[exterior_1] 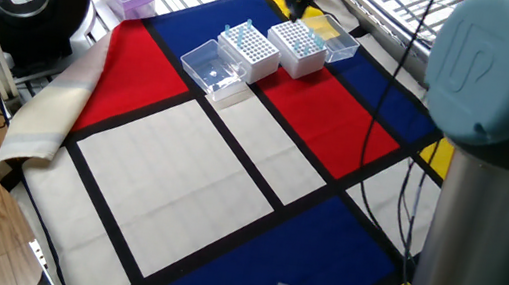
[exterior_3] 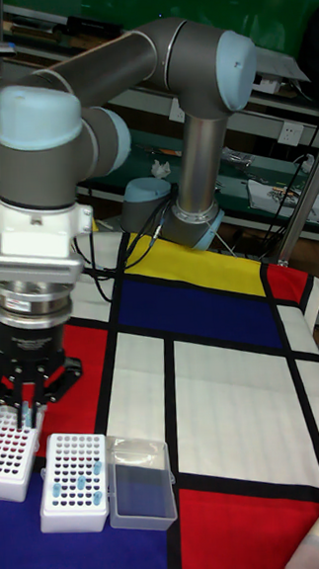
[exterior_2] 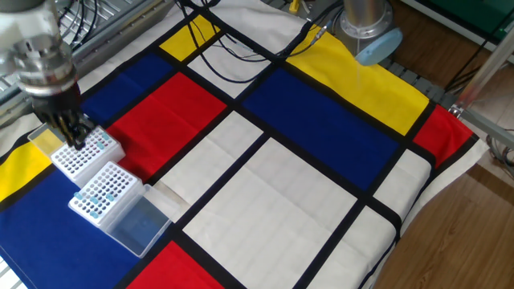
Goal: Transfer all medium pipette tips from one holder to another
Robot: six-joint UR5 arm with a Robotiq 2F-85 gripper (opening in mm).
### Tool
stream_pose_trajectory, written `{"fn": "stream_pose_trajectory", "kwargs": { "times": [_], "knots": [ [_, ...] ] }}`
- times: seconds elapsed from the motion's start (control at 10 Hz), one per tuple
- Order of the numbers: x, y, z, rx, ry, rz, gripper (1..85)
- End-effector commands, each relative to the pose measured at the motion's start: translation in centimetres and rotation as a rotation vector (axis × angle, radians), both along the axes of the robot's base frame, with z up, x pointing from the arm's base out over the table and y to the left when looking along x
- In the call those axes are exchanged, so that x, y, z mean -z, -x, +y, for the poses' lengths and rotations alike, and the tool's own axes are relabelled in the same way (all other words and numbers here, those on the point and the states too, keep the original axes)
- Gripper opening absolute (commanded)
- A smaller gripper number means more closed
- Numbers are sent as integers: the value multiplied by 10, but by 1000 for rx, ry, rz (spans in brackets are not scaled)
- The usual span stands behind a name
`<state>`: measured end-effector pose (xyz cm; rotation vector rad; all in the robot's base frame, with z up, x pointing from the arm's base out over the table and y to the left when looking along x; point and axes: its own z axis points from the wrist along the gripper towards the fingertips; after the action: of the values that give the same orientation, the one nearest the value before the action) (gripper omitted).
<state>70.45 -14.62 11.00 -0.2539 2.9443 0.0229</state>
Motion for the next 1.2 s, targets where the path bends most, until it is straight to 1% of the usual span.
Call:
{"fn": "stream_pose_trajectory", "kwargs": {
  "times": [0.0, 0.2, 0.4, 0.6, 0.8, 1.1],
  "knots": [
    [-6, -17, 41, 63, -27, -10, 207],
    [-5, -22, 61, 89, -40, -16, 207],
    [-2, -31, 81, 112, -50, -23, 210],
    [4, -39, 90, 116, -56, -36, 223],
    [15, -44, 99, 121, -61, -50, 240],
    [22, -46, 103, 117, -60, -56, 253]
  ]
}}
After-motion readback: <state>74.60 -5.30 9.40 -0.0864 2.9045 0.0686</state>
